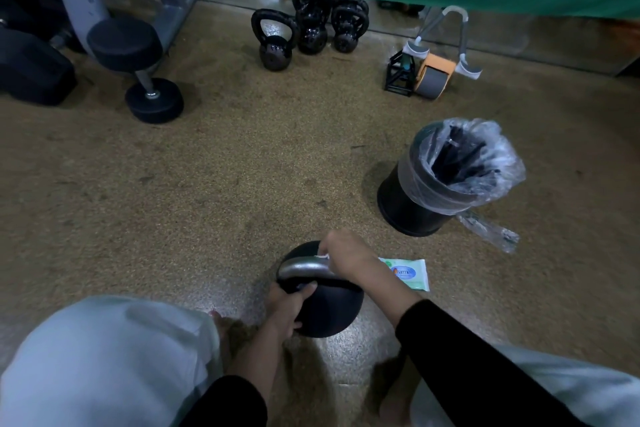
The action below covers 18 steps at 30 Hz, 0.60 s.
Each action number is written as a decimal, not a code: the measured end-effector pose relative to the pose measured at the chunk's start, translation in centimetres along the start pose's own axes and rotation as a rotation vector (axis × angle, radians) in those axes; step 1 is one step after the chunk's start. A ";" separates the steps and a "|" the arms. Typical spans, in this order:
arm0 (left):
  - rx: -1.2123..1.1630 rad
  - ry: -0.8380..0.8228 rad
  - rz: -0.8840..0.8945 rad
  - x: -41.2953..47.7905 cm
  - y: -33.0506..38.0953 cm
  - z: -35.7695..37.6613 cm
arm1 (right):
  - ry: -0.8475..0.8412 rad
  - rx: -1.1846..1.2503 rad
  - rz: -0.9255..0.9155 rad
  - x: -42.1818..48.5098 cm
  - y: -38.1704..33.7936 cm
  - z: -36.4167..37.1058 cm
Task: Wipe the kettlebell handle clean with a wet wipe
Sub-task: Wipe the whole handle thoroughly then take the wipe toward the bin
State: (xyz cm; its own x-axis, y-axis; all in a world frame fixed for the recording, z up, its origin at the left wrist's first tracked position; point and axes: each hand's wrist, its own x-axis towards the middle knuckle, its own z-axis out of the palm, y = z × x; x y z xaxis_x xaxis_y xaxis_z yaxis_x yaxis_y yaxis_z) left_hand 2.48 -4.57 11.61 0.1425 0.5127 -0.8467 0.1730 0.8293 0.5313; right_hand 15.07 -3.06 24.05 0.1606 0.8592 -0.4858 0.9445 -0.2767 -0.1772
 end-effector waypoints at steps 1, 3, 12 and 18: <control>0.003 0.007 0.002 -0.1 0.0 0.0 | -0.018 0.002 -0.001 0.2 0.1 -0.1; 0.001 0.022 0.007 -0.2 0.2 0.1 | -0.044 0.018 -0.009 0.8 -0.2 -0.3; -0.023 0.019 -0.001 -0.5 0.2 0.0 | -0.066 -0.006 -0.071 1.0 0.0 -0.5; -0.018 0.031 -0.013 -0.6 0.5 0.2 | -0.049 0.017 -0.069 1.0 -1.7 -0.6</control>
State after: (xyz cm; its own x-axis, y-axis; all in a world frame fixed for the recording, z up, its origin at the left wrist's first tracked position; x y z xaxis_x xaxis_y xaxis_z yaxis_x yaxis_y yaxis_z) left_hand 2.63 -4.52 12.34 0.1099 0.5079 -0.8544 0.1569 0.8400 0.5195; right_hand 13.83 -1.48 24.35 0.0808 0.8543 -0.5135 0.9478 -0.2252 -0.2256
